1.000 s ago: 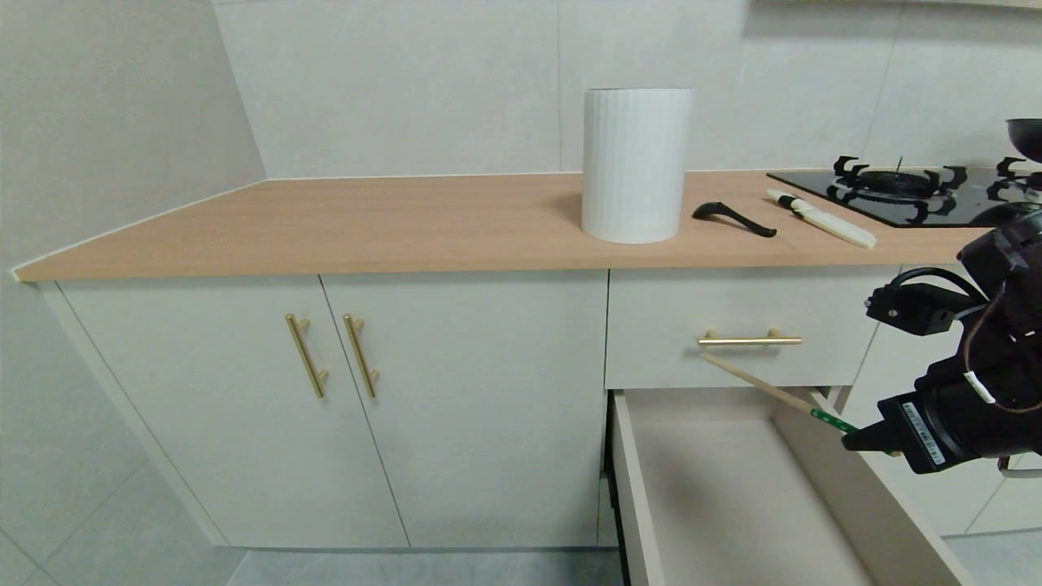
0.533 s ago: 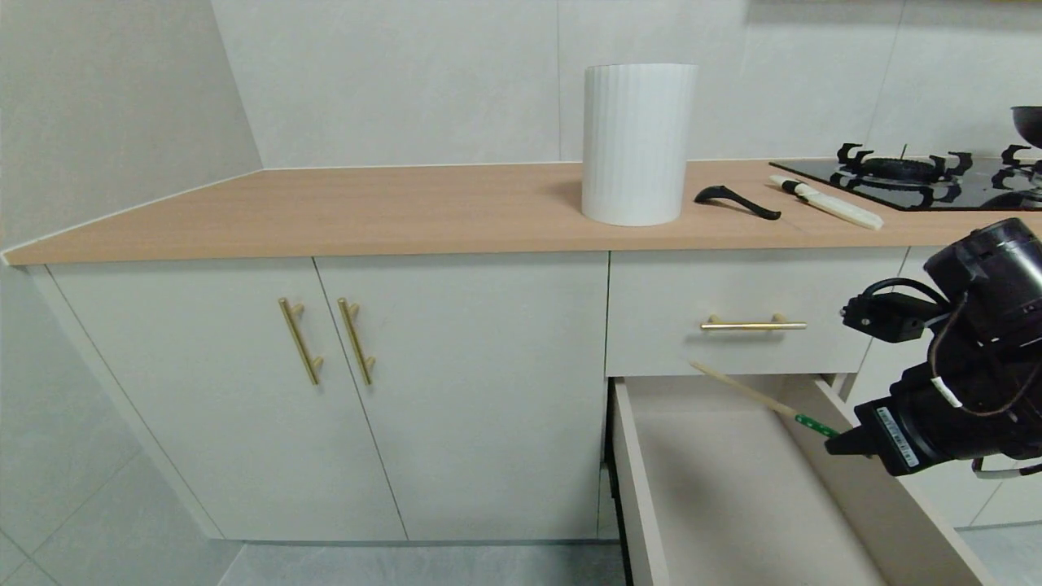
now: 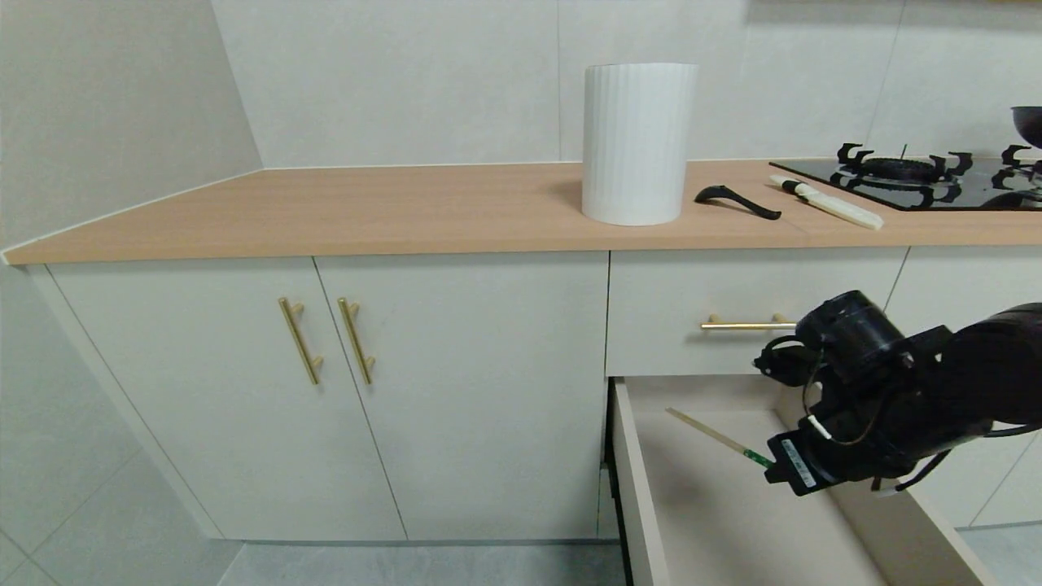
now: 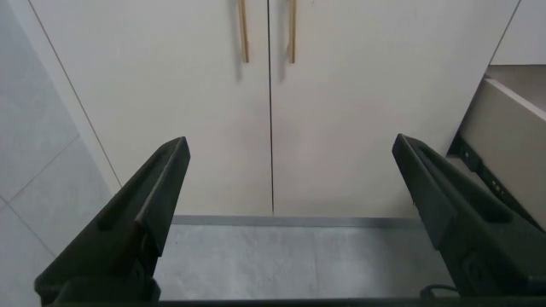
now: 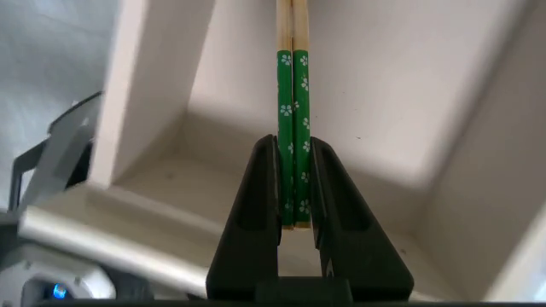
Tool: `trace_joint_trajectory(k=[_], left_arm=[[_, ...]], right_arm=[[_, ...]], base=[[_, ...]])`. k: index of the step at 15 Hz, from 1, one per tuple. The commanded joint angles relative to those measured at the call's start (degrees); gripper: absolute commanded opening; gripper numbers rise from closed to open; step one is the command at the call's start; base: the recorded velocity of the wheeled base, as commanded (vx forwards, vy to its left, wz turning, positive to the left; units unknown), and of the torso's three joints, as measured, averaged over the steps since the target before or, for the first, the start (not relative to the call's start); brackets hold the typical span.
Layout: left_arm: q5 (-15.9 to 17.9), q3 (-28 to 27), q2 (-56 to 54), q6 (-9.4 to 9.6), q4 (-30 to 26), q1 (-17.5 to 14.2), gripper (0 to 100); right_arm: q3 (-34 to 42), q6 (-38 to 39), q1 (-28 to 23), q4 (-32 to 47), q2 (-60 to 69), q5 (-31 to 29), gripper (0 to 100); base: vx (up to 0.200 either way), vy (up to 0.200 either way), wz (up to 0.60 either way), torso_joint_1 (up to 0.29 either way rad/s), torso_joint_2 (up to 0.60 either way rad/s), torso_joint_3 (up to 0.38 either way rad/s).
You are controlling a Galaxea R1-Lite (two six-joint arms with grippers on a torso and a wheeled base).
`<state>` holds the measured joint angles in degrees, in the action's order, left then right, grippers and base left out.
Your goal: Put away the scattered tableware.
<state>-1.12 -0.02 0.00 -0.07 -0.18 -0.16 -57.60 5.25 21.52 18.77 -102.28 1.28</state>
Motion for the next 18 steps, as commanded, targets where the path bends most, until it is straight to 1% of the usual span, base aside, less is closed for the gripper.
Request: trace_joint_trajectory(k=[1, 2, 4, 7, 9, 13, 18], left_arm=[[0.0, 0.0, 0.0, -0.01, 0.0, 0.0, 100], [0.0, 0.0, 0.0, -0.01, 0.0, 0.0, 100], [0.0, 0.0, 0.0, -0.01, 0.0, 0.0, 100], [0.0, 0.0, 0.0, -0.01, 0.0, 0.0, 100], [0.0, 0.0, 0.0, -0.01, 0.0, 0.0, 100], [0.0, 0.0, 0.0, -0.01, 0.0, 0.0, 100], [0.0, 0.0, 0.0, -0.01, 0.0, 0.0, 100]], right_arm=[[-0.8, 2.7, 0.3, -4.9, -10.8, -0.1, 0], [-0.6, 3.7, 0.2, -8.1, -13.5, -0.2, 0], [-0.7, 3.9, 0.0, -10.7, -16.7, -0.2, 0], [-1.2, 7.7, 0.0, -16.9, -22.4, -0.4, 0], [-1.4, 8.0, 0.0, -19.6, -25.5, -2.2, 0], [-1.9, 8.9, 0.0, -23.7, -30.0, -5.6, 0], [-3.1, 10.0, 0.3, -23.9, -31.9, -6.2, 0]], base=[[0.000, 0.000, 0.00, 0.000, 0.00, 0.000], [0.000, 0.000, 0.00, 0.000, 0.00, 0.000], [0.000, 0.000, 0.00, 0.000, 0.00, 0.000], [0.000, 0.000, 0.00, 0.000, 0.00, 0.000], [0.000, 0.000, 0.00, 0.000, 0.00, 0.000], [0.000, 0.000, 0.00, 0.000, 0.00, 0.000], [0.000, 0.000, 0.00, 0.000, 0.00, 0.000]])
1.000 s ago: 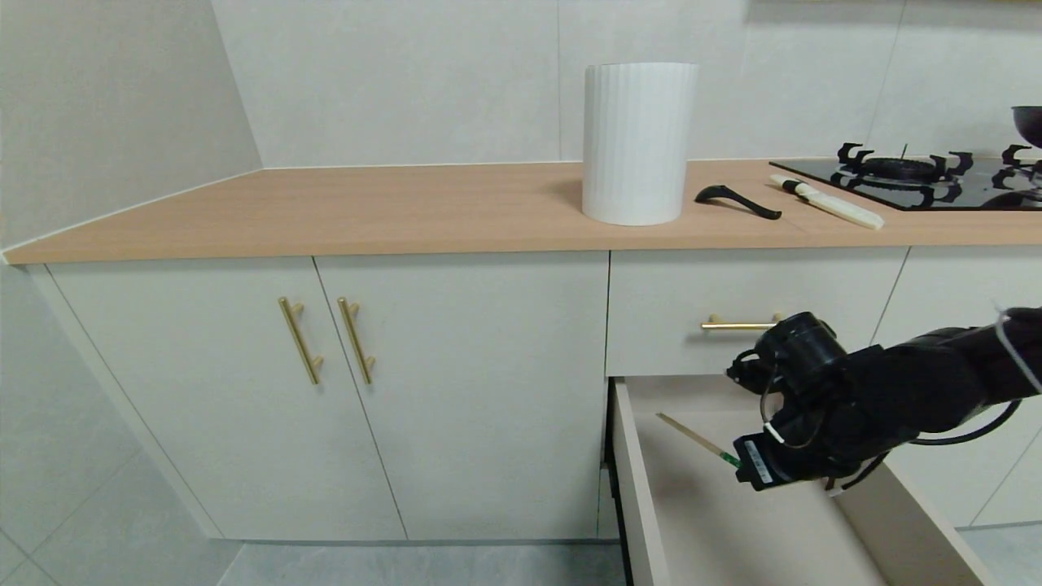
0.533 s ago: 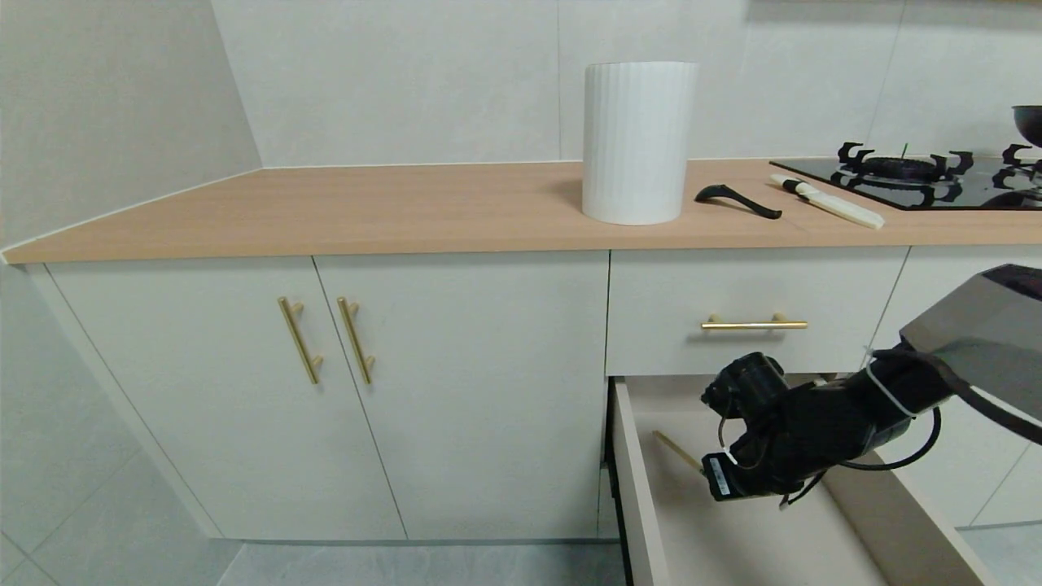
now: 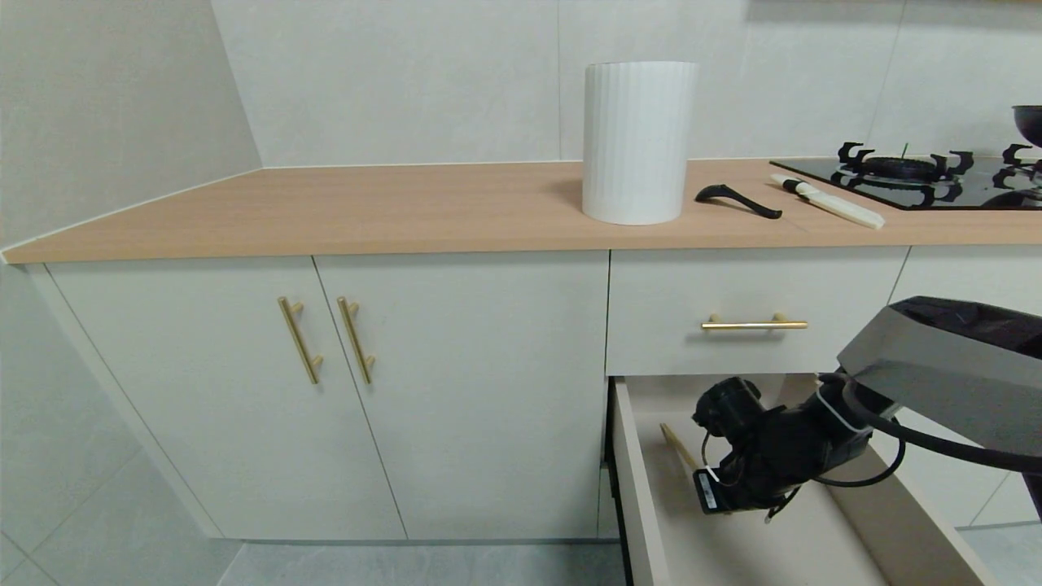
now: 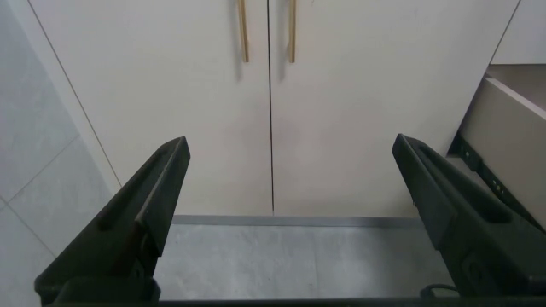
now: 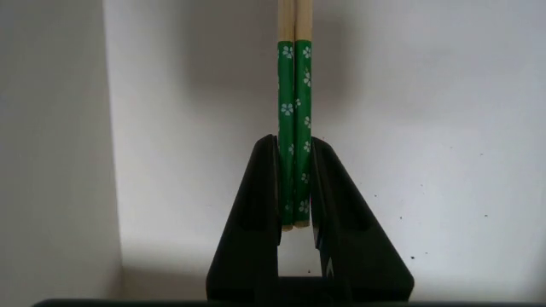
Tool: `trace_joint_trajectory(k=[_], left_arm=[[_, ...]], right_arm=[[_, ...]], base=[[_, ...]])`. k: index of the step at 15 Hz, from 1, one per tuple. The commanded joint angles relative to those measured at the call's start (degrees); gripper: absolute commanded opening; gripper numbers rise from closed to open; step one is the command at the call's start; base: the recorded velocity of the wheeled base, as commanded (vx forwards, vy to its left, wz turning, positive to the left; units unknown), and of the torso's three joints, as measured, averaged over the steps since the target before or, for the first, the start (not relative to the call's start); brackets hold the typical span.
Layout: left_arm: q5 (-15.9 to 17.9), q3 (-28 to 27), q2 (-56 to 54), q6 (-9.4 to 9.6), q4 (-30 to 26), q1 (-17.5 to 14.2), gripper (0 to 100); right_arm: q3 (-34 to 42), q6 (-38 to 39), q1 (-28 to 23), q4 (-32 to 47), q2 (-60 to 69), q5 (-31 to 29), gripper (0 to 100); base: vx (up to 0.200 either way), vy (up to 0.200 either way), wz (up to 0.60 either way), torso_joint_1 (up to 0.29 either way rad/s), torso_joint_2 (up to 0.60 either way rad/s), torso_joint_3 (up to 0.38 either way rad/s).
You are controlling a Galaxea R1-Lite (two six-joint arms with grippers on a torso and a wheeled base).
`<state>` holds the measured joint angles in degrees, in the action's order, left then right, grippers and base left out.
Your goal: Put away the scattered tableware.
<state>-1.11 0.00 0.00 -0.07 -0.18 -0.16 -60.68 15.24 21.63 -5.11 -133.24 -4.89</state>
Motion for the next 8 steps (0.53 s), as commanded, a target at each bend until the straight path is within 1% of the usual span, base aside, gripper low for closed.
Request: trace_joint_trajectory(k=[1, 3, 8], left_arm=[[0.0, 0.0, 0.0, -0.01, 0.0, 0.0, 100], [0.0, 0.0, 0.0, -0.01, 0.0, 0.0, 100], [0.0, 0.0, 0.0, -0.01, 0.0, 0.0, 100]], right_arm=[[0.0, 0.0, 0.3, 0.0, -1.3, -0.3, 0], [-0.2, 0.0, 1.0, 0.0, -2.0, -1.5, 0], [-0.2, 0.0, 1.0, 0.0, -2.4, -1.7, 0]], base=[[0.000, 0.000, 0.00, 0.000, 0.00, 0.000], [0.000, 0.000, 0.00, 0.000, 0.00, 0.000], [0.000, 0.000, 0.00, 0.000, 0.00, 0.000]])
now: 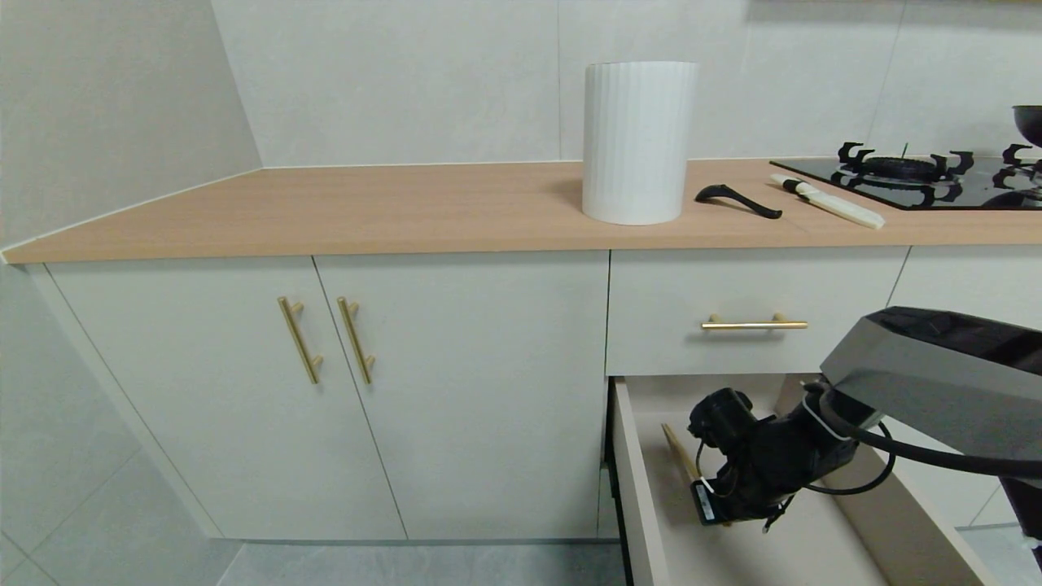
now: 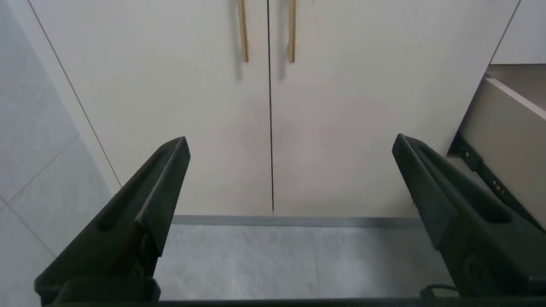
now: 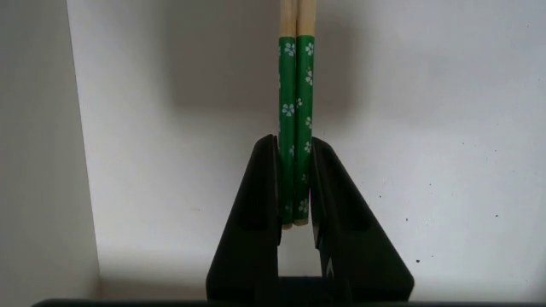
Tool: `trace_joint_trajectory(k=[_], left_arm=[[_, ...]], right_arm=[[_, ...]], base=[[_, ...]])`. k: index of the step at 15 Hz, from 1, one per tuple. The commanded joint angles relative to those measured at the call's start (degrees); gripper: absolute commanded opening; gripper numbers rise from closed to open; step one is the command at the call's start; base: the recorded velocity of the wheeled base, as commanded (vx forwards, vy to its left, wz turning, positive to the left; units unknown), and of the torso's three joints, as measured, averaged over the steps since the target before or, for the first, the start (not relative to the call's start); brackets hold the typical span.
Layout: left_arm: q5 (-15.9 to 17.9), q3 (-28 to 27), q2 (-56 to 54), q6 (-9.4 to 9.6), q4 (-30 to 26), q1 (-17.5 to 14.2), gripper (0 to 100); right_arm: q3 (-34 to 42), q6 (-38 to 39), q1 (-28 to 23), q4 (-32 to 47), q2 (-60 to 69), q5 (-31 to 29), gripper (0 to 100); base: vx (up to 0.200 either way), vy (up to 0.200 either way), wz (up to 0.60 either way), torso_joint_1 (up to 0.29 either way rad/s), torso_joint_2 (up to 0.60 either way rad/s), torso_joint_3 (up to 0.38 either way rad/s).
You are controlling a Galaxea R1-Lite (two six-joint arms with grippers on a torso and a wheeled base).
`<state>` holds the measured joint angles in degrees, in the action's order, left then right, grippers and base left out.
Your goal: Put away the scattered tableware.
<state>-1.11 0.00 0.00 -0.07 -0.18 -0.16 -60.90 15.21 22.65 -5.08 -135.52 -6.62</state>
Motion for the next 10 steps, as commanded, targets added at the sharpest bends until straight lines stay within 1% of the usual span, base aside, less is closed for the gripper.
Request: trace_joint_trajectory(k=[1, 4, 5, 10], left_arm=[[0.0, 0.0, 0.0, -0.01, 0.0, 0.0, 100], [0.0, 0.0, 0.0, -0.01, 0.0, 0.0, 100], [0.0, 0.0, 0.0, -0.01, 0.0, 0.0, 100], [0.0, 0.0, 0.0, -0.01, 0.0, 0.0, 100]], right_arm=[[0.0, 0.0, 0.0, 0.0, -0.1, -0.1, 0], [0.1, 0.0, 0.0, 0.0, -0.2, -0.4, 0], [0.0, 0.0, 0.0, 0.0, -0.2, -0.4, 100], [0.3, -0.1, -0.1, 0.1, -0.1, -0.3, 100]], base=[[0.000, 0.000, 0.00, 0.000, 0.00, 0.000], [0.000, 0.000, 0.00, 0.000, 0.00, 0.000], [0.000, 0.000, 0.00, 0.000, 0.00, 0.000], [0.000, 0.000, 0.00, 0.000, 0.00, 0.000]])
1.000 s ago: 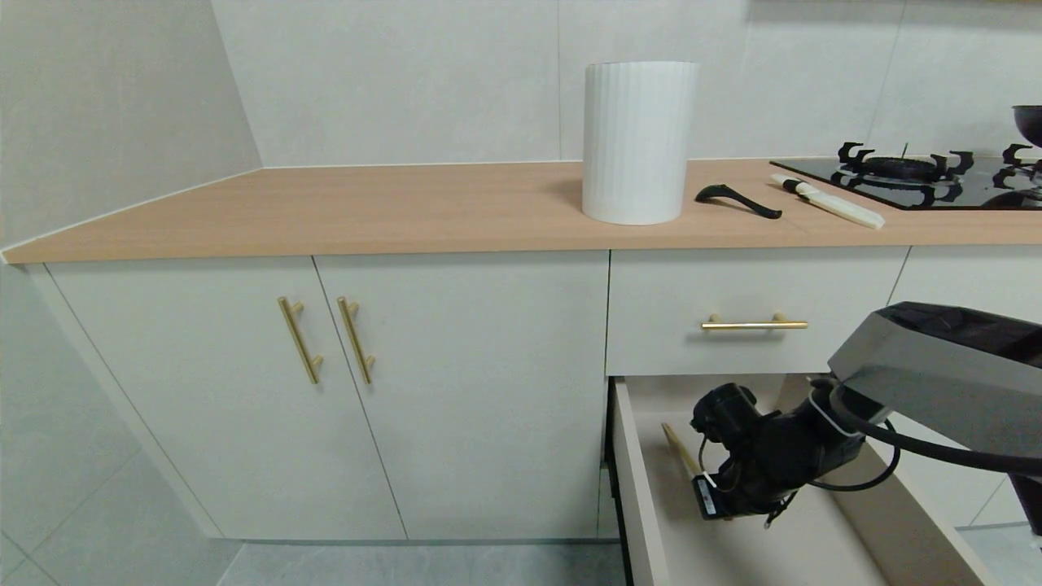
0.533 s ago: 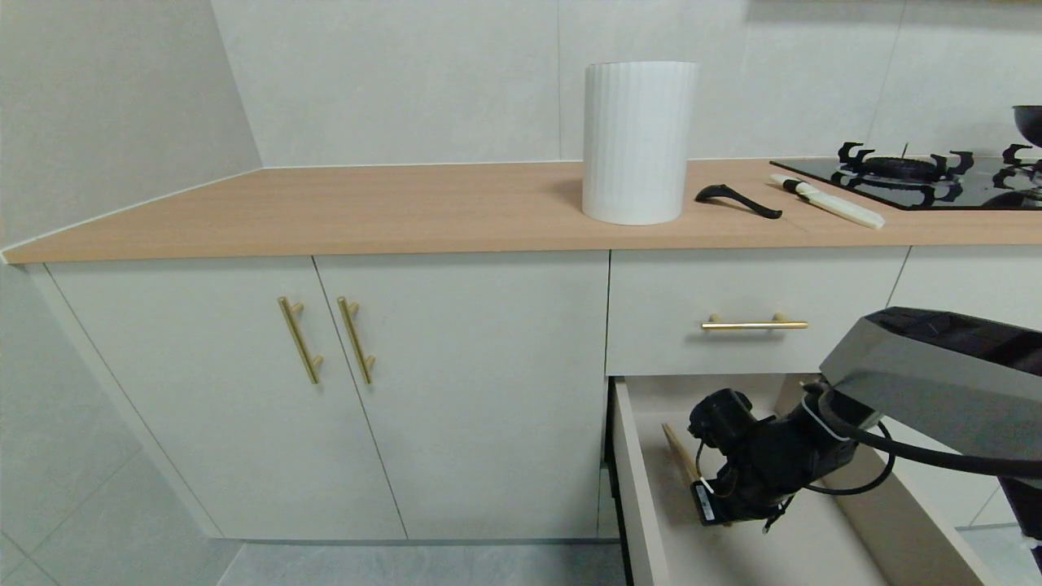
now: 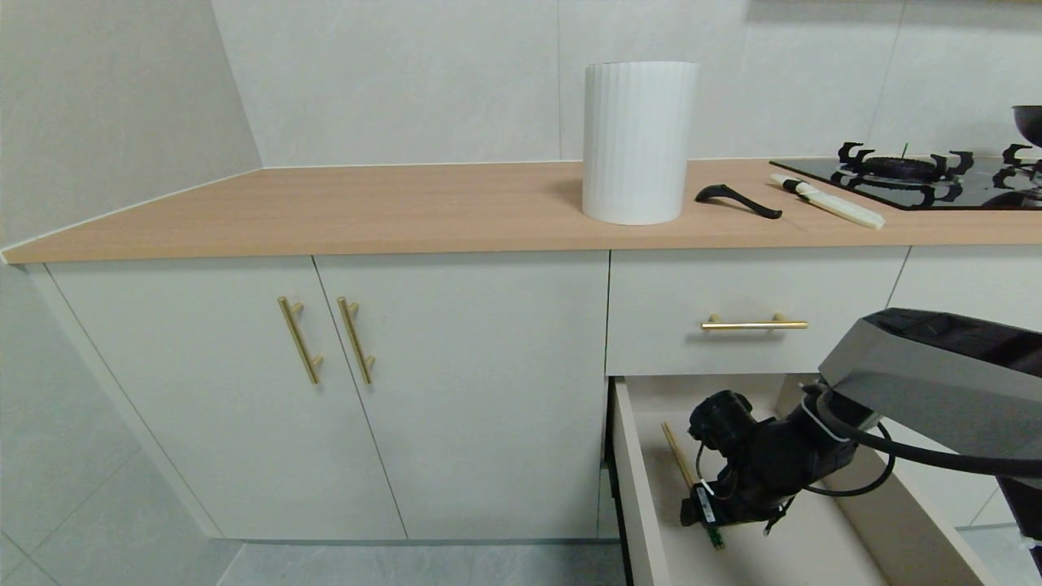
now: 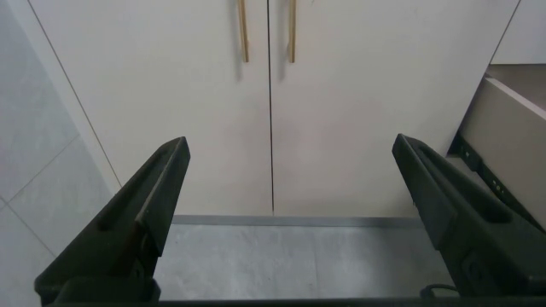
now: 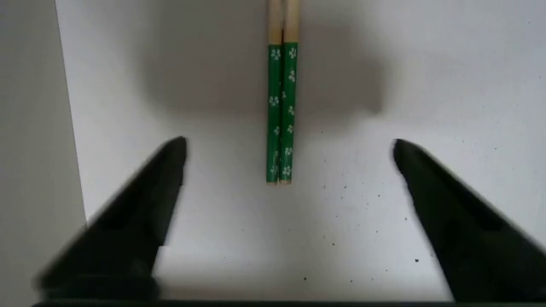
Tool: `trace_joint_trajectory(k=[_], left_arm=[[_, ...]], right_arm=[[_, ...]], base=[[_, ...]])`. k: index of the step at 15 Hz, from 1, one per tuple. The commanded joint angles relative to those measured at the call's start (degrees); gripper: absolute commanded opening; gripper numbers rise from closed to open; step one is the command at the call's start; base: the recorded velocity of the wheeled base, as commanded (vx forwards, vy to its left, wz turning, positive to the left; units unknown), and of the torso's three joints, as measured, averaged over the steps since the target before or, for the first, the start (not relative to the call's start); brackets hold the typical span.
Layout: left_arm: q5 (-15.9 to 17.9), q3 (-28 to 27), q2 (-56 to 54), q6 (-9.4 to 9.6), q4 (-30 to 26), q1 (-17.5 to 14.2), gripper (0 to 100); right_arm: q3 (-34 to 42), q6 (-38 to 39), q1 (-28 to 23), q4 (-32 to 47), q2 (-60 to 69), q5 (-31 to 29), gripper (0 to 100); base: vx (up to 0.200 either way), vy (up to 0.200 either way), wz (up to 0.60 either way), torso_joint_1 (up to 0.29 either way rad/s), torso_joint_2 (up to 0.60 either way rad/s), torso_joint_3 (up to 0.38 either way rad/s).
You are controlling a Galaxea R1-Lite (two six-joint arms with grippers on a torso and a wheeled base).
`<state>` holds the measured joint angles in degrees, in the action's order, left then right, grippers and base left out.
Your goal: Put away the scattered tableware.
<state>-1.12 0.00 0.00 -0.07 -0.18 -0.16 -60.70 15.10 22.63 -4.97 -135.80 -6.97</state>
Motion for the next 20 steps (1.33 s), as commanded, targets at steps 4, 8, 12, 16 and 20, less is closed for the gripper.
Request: trace_joint_trajectory(k=[4, 8, 12, 16, 20], left_arm=[[0.0, 0.0, 0.0, -0.01, 0.0, 0.0, 100], [0.0, 0.0, 0.0, -0.01, 0.0, 0.0, 100], [0.0, 0.0, 0.0, -0.01, 0.0, 0.0, 100], [0.0, 0.0, 0.0, -0.01, 0.0, 0.0, 100], [0.0, 0.0, 0.1, -0.01, 0.0, 0.0, 100]], right_arm=[[0.4, 0.0, 0.0, 0.4, 1.7, 0.0, 100], [4.0, -0.1, -0.6, 2.2, 12.5, 0.0, 100], [6.9, -0.6, -1.4, 2.3, 23.0, 0.0, 100], [7.9, -5.9, -7.4, 2.2, 34.5, -1.3, 100], [8.5, -7.2, -9.0, 2.2, 38.6, -1.3, 100]], base=[[0.000, 0.000, 0.00, 0.000, 0.00, 0.000], [0.000, 0.000, 0.00, 0.000, 0.00, 0.000], [0.000, 0.000, 0.00, 0.000, 0.00, 0.000], [0.000, 0.000, 0.00, 0.000, 0.00, 0.000], [0.000, 0.000, 0.00, 0.000, 0.00, 0.000]])
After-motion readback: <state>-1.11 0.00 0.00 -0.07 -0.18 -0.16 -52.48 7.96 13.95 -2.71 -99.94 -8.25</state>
